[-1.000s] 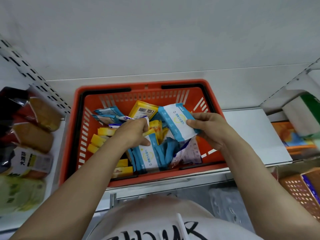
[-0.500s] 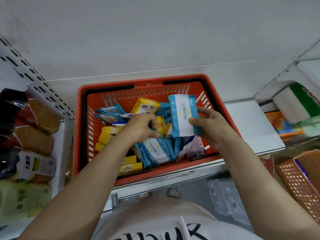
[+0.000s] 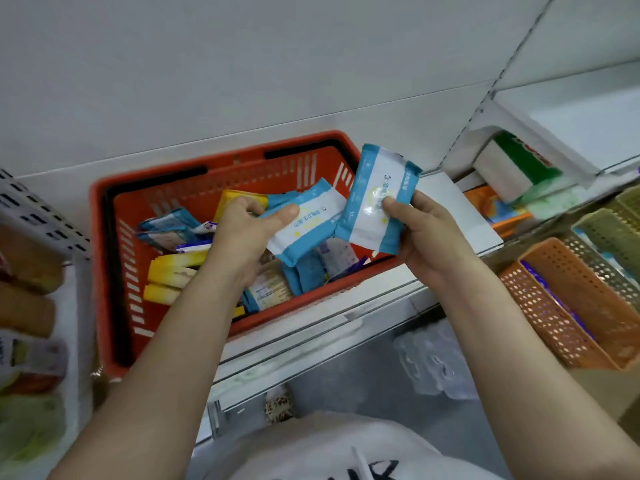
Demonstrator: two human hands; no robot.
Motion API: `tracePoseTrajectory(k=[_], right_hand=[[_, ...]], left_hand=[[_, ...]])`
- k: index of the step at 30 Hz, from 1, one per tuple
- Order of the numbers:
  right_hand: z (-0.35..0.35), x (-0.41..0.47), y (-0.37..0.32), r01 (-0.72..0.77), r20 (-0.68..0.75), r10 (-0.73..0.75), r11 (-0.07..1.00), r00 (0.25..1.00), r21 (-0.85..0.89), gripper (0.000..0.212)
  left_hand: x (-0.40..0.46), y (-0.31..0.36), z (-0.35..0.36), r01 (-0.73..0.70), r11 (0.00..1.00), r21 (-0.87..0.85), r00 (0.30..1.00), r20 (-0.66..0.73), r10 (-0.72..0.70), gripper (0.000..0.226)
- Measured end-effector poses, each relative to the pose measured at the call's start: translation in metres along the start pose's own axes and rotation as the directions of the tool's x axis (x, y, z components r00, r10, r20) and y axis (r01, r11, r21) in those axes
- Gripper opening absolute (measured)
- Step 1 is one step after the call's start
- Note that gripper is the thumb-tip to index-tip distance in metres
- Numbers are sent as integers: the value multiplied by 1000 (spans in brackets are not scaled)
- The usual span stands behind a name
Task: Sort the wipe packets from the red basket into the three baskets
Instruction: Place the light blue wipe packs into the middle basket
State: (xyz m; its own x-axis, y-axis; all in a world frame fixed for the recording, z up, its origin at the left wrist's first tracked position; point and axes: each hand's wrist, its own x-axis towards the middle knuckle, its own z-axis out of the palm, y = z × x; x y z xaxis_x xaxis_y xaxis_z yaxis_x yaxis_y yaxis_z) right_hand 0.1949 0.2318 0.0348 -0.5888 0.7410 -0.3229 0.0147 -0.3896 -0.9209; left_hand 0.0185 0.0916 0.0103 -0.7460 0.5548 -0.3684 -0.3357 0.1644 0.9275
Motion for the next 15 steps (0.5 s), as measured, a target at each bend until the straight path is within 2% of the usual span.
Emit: tracePoseTrajectory(k=[6, 9, 11, 15], right_hand=[[-99, -55, -5, 108, -143, -100, 993, 985, 48, 23], [-170, -92, -3, 106, -210, -82, 989, 974, 108, 27], [-218, -119, 0, 110, -246, -73, 984, 967, 140, 28], [-306, -174, 10, 118, -328, -34, 964, 944, 239, 13]], left_hand=[[-53, -14, 93, -27, 990, -136, 987, 154, 48, 38], [-93, -38, 158, 37, 985, -172, 959, 283, 14, 29], [-122, -60, 203, 87, 987, -137, 934, 356, -33, 23], [-181, -110, 295, 156, 980, -121, 914, 394, -97, 14]])
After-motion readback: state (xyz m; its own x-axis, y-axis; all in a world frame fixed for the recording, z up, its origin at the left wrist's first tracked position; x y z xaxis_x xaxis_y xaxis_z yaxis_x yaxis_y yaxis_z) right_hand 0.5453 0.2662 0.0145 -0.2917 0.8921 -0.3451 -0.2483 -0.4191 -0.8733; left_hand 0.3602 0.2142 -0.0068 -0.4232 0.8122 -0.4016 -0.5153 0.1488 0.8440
